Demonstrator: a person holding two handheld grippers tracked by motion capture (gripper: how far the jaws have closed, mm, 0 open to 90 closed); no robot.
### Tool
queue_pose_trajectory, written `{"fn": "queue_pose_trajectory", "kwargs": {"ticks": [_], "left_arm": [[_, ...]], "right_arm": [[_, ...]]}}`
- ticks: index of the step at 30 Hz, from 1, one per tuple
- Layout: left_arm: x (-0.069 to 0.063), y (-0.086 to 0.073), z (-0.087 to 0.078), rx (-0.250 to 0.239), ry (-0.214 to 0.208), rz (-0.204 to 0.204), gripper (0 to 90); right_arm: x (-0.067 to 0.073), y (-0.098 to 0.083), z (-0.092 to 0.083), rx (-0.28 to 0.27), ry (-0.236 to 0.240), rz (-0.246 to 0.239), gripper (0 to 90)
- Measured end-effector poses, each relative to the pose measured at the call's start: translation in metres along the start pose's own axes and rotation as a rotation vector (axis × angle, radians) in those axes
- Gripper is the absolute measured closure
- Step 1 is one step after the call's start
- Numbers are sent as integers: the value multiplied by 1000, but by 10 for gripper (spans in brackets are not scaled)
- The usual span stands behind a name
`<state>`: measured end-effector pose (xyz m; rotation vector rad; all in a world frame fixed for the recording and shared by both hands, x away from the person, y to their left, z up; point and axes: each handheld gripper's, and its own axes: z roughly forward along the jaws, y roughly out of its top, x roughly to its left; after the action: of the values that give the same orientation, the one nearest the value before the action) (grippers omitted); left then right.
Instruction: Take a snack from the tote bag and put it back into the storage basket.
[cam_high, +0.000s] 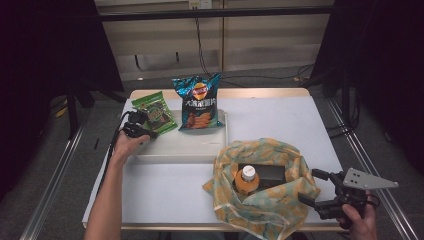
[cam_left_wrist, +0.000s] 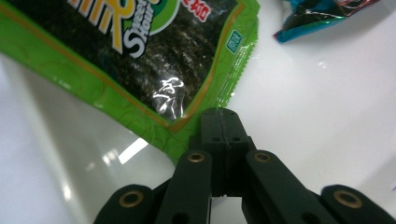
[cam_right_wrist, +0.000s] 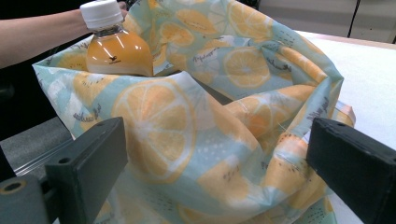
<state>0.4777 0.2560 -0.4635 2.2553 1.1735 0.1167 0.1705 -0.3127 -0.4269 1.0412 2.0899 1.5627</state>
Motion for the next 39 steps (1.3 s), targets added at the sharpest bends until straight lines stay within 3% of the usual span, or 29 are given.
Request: {"fn": "queue_pose_trajectory", "kwargs": {"ticks": [2,3,4,6,7,11,12,16,19,21,27,31,33,34,35,37,39], "left_arm": [[0,-1,0,-16,9,-10,900],[3,-1,-2,7,20,19,900],[2,-2,-1,-11,23,-2,900],[3,-2,-2,-4,28,-1,900],[5,-3,-3,-6,32,-20,900],[10,-4,-6,1,54,-19,900],[11,-6,-5,-24,49,-51,900],[13,-8,-7,-17,67,-36,900],[14,-11,-7,-61,75,-72,900],[13,-12,-7,-73,91,-65,900],[16,-10,-3,-103,90,-86,900],[20,-7,-2,-85,77,-76,900],[20,-5,0,-105,94,-88,900],[20,-5,1,-104,82,-82,900],[19,-5,1,-114,101,-85,900],[19,-7,0,-114,73,-92,900],[18,-10,0,-135,83,-98,900]], "right_arm": [[0,0,0,0,0,1,46],[0,0,0,-1,-1,1,46],[0,0,0,-1,-1,0,46],[-1,0,0,-2,0,1,46],[-1,0,0,-3,0,1,46],[0,0,0,-1,-1,3,46],[0,0,0,0,-1,3,46],[0,0,0,-2,1,0,46],[0,0,1,0,2,2,45],[0,0,1,1,3,0,45],[0,0,1,1,0,2,45],[-1,0,1,-3,-1,4,45],[-1,0,1,0,-3,6,45],[-1,0,1,-2,-1,4,45],[-1,0,0,-2,-3,3,45],[-1,0,0,-4,-3,3,45],[-1,0,0,-3,-4,4,45]]}}
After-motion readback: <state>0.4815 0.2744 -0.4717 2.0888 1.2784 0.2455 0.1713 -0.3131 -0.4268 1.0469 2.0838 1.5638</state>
